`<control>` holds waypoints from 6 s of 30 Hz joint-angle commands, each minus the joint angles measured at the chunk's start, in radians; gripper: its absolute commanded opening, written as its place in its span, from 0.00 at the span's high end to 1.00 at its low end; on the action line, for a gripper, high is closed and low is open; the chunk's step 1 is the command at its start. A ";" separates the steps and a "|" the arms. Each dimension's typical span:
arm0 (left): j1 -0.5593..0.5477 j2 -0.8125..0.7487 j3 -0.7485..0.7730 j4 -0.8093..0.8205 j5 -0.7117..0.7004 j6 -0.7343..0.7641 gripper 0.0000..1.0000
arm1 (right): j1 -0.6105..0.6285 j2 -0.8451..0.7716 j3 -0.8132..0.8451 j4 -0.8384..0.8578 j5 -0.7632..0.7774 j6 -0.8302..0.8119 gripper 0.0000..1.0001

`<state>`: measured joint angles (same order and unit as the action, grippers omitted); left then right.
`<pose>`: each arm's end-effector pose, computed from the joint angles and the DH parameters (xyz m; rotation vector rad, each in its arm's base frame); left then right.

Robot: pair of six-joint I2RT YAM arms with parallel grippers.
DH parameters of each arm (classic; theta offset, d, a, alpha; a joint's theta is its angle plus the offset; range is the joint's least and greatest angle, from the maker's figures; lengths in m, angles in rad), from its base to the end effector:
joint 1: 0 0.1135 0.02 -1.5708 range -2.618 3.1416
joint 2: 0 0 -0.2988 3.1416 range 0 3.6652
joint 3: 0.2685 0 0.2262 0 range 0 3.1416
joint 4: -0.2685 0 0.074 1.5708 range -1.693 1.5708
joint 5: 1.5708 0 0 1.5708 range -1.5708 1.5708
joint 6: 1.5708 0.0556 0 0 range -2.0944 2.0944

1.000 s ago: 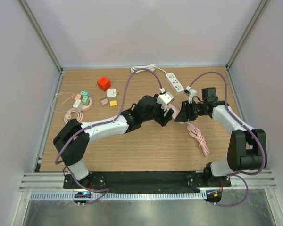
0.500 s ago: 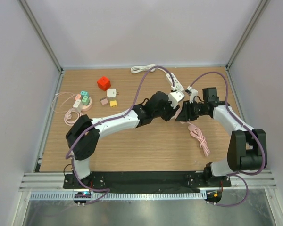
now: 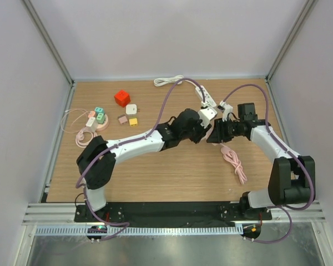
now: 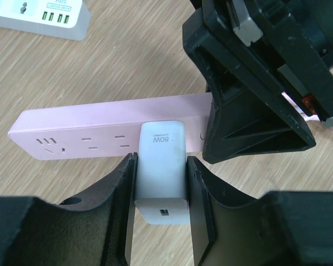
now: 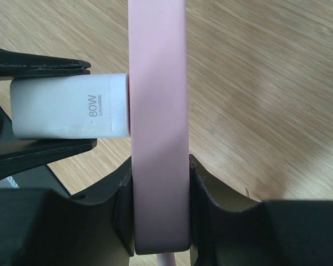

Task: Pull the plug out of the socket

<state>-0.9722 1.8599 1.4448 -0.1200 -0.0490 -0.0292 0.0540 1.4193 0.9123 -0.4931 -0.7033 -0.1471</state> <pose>0.2504 -0.3623 0.3008 0.9513 1.9319 -0.5426 0.2553 0.0498 0.2575 -0.5013 2.3779 0.8525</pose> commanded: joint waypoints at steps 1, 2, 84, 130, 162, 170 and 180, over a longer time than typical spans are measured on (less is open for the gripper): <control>0.012 -0.100 -0.093 -0.017 -0.093 0.025 1.00 | -0.036 -0.082 0.013 0.105 0.086 0.066 0.99; 0.007 -0.113 -0.112 0.014 -0.122 0.050 1.00 | -0.039 -0.085 0.010 0.111 0.103 0.073 0.99; 0.889 -0.057 -0.273 -0.191 0.317 -0.505 0.46 | -0.089 -0.221 -0.029 0.139 0.041 0.003 0.99; 0.895 -0.944 -0.629 -0.221 0.204 -0.282 0.02 | -0.206 0.772 1.035 -0.248 0.179 -0.194 0.98; 0.896 -0.995 -0.652 -0.210 0.121 -0.270 0.02 | -0.212 0.776 1.117 -0.130 0.407 -0.154 0.00; 0.895 -1.016 -0.662 -0.204 0.095 -0.270 0.02 | -0.212 0.607 0.989 -0.117 0.291 -0.143 0.01; 0.895 -1.027 -0.670 -0.204 0.018 -0.284 0.00 | -0.198 0.308 0.640 -0.085 -0.037 -0.069 0.00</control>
<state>-0.0826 0.8505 0.7795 -0.3676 0.0238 -0.3080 -0.1539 1.8500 1.6310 -0.6037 -0.5770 -0.2565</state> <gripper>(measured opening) 0.994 0.996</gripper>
